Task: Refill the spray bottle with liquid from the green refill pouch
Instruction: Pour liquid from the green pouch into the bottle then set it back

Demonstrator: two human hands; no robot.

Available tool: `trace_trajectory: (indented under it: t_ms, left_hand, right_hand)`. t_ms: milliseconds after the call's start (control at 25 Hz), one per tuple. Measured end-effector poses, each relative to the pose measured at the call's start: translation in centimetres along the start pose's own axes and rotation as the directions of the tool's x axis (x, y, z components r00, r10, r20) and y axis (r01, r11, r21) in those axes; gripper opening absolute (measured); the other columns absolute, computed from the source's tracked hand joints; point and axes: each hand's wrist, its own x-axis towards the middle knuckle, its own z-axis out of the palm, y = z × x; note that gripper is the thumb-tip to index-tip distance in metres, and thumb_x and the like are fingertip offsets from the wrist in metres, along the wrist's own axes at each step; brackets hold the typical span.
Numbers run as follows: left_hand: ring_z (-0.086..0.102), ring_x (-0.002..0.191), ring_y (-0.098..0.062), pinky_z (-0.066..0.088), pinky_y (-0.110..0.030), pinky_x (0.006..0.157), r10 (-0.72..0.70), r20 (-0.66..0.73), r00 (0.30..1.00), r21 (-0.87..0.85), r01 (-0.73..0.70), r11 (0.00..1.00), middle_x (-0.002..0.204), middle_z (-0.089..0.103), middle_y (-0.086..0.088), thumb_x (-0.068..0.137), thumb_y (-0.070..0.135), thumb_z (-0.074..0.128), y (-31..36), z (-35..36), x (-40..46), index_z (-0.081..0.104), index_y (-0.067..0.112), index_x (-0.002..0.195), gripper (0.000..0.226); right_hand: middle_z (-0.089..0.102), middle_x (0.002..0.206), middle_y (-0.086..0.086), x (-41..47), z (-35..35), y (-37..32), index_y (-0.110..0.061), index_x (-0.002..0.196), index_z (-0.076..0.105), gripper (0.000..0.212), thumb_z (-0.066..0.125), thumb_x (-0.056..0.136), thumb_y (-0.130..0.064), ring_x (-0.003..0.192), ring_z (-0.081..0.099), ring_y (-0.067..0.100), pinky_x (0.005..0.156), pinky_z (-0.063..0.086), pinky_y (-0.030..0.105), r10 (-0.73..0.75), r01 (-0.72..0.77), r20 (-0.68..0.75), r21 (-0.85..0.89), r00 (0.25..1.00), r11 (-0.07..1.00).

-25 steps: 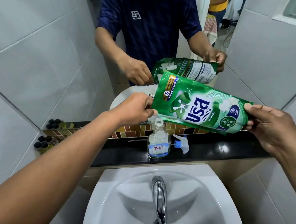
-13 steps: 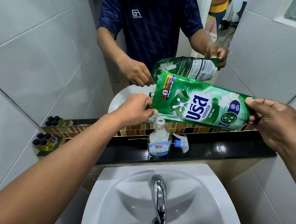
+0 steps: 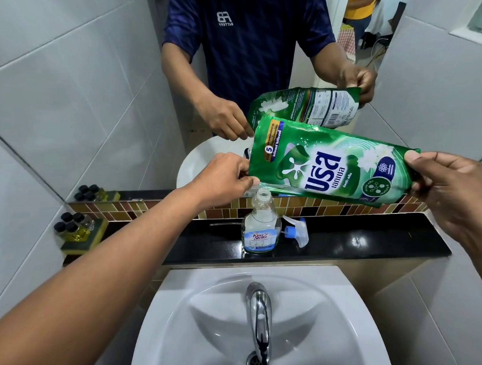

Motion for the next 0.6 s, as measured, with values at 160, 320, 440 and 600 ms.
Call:
trace_trajectory:
  t_ms: [160,320,440,600]
  left_hand:
    - [0.057,0.058,-0.005,0.044,-0.02,0.057,-0.005,-0.011,1.0,-0.01,0.005,1.0,0.069,0.069,0.013,0.096,0.024,0.073,-0.2,0.3,0.0,0.081,0.01,0.1,0.016]
    - [0.06,0.059,-0.003,0.049,-0.022,0.058,-0.014,-0.013,1.0,-0.018,0.014,1.0,0.079,0.078,0.003,0.095,0.027,0.074,-0.7,0.6,0.0,0.082,0.011,0.099,0.018]
    - [0.058,0.057,0.007,0.039,-0.005,0.054,-0.023,-0.008,1.0,-0.028,0.023,0.999,0.083,0.079,0.005,0.094,0.025,0.075,-0.6,0.7,-0.1,0.082,0.012,0.102,0.017]
    - [0.062,0.063,0.012,0.04,-0.001,0.058,-0.012,-0.007,1.0,-0.069,0.011,0.998,0.09,0.078,0.01,0.095,0.022,0.075,-0.3,0.6,-0.4,0.081,0.014,0.111,0.019]
  right_hand:
    - [0.059,0.046,-0.014,-0.5,0.3,-0.8,-0.016,0.083,0.068,0.017,0.073,0.099,-0.015,0.041,0.046,0.0,0.048,0.046,0.013,-0.025,0.025,0.012,-0.003,1.0,1.0]
    - [0.057,0.046,-0.015,-0.6,0.4,-1.3,-0.016,0.083,0.068,0.017,0.073,0.099,-0.014,0.041,0.045,0.001,0.049,0.046,0.013,-0.034,0.034,0.02,-0.013,0.999,0.999]
    - [0.057,0.045,-0.015,-0.6,0.4,-1.6,-0.016,0.083,0.067,0.017,0.072,0.099,-0.013,0.041,0.045,0.001,0.049,0.046,0.013,-0.04,0.041,0.03,-0.019,0.999,0.999]
    - [0.057,0.046,-0.015,-0.8,0.5,-1.9,-0.016,0.084,0.067,0.015,0.076,0.095,-0.018,0.041,0.046,0.0,0.05,0.047,0.013,-0.053,0.054,0.055,-0.014,0.997,0.998]
